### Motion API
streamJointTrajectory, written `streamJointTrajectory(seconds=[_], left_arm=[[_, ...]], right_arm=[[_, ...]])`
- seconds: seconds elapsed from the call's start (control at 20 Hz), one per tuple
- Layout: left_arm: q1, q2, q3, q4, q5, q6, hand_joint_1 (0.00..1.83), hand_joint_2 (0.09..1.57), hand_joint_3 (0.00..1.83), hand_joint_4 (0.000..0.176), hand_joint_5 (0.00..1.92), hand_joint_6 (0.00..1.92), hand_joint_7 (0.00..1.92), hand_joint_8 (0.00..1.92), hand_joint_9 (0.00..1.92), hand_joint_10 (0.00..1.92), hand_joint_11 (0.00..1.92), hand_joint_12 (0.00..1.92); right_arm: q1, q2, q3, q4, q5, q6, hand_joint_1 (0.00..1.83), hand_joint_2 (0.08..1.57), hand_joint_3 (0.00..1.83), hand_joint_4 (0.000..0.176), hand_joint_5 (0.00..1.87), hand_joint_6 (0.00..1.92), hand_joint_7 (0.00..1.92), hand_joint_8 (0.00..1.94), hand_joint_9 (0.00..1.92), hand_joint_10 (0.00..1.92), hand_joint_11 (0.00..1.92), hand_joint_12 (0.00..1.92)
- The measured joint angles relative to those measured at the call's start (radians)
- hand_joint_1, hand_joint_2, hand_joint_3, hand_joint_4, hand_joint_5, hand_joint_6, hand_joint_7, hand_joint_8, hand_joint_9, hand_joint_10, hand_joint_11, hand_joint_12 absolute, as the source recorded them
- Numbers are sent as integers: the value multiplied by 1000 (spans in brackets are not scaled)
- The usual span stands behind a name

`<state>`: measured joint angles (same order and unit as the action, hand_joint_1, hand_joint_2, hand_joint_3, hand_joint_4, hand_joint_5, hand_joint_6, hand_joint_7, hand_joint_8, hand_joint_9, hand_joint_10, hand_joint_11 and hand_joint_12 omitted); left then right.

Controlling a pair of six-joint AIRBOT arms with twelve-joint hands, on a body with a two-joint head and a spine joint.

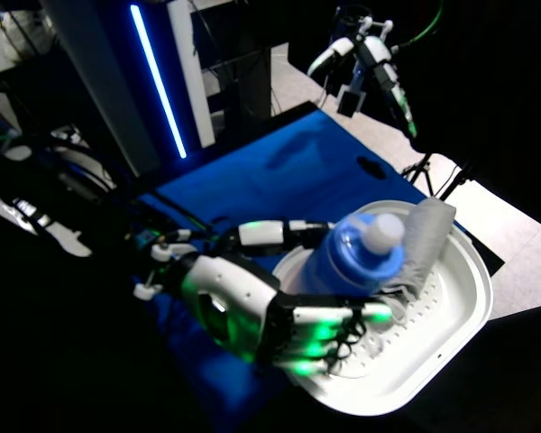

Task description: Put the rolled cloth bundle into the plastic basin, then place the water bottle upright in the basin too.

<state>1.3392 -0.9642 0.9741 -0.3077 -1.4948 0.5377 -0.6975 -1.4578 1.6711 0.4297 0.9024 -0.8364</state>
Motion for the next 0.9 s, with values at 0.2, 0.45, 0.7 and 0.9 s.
streamJointTrajectory(seconds=[0.2, 0.45, 0.7, 0.9], left_arm=[[0, 0, 0, -1, 0, 0, 458, 855, 2, 176, 0, 0, 0, 0, 0, 0, 0, 0], [0, 0, -1, -3, -2, 0, 470, 862, 3, 174, 0, 0, 0, 0, 0, 0, 0, 0], [0, 0, -3, -6, -6, 0, 484, 841, 0, 176, 0, 0, 0, 0, 0, 0, 0, 0], [0, 0, -5, -11, -7, 0, 496, 828, 0, 176, 0, 0, 0, 0, 0, 0, 0, 0]], right_arm=[[0, 7, -3, 0, -2, 0, 867, 1079, 1, 54, 511, 0, 726, 0, 569, 569, 275, 1437], [0, 13, -10, -6, -2, 0, 878, 1079, 0, 36, 499, 0, 727, 1, 573, 572, 270, 1405], [-4, 36, -35, -14, 2, 1, 807, 1115, 0, 75, 346, 0, 612, 0, 575, 247, 164, 1215], [-5, 76, -73, -48, 14, 4, 735, 1107, 0, 99, 246, 0, 529, 1, 569, 22, 83, 1069]])
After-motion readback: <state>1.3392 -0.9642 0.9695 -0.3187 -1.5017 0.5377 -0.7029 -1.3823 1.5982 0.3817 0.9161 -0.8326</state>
